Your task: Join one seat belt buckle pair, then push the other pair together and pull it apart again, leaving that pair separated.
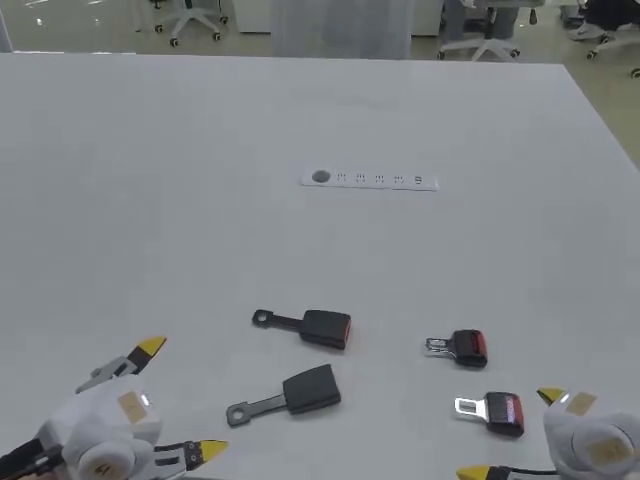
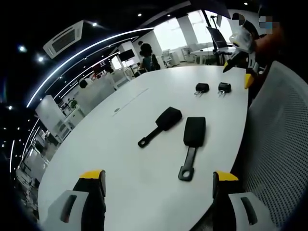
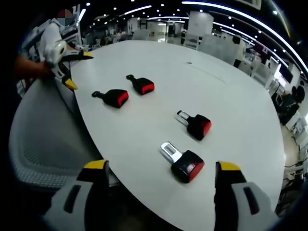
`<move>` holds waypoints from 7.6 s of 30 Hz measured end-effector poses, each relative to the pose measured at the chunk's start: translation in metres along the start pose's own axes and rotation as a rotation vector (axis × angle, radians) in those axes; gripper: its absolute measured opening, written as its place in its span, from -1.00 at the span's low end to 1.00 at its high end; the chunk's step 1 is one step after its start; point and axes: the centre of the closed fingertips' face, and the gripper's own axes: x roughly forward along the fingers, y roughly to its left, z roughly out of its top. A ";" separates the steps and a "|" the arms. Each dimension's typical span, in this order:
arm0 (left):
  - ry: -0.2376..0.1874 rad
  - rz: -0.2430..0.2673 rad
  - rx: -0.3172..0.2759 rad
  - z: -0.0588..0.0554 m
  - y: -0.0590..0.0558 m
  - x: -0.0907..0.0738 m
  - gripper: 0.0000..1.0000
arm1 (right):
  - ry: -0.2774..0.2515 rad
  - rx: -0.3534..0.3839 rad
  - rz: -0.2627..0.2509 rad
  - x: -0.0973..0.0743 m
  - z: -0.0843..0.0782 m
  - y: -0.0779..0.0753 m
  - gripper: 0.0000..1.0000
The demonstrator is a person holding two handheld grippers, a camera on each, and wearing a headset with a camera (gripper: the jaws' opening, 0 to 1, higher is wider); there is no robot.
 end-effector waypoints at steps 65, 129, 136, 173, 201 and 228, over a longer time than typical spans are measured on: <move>0.051 -0.019 0.025 -0.009 -0.005 0.000 0.77 | 0.056 -0.011 0.024 0.005 -0.021 0.013 0.66; 0.076 -0.256 0.147 0.015 -0.041 0.034 0.67 | 0.061 -0.357 0.089 0.000 -0.001 0.012 0.05; 0.084 -0.273 0.176 0.029 -0.044 0.054 0.64 | 0.064 -0.402 0.111 0.003 0.002 0.011 0.00; 0.259 -0.477 0.070 0.034 -0.080 0.118 -0.09 | 0.174 -0.507 0.168 0.040 -0.021 -0.044 -0.27; 0.289 -0.645 0.298 0.032 -0.097 0.124 -0.32 | 0.289 -0.498 0.346 0.048 -0.037 -0.048 -0.33; 0.345 -0.736 0.483 0.028 -0.096 0.122 -0.32 | 0.285 -0.578 0.382 0.058 -0.023 -0.025 -0.32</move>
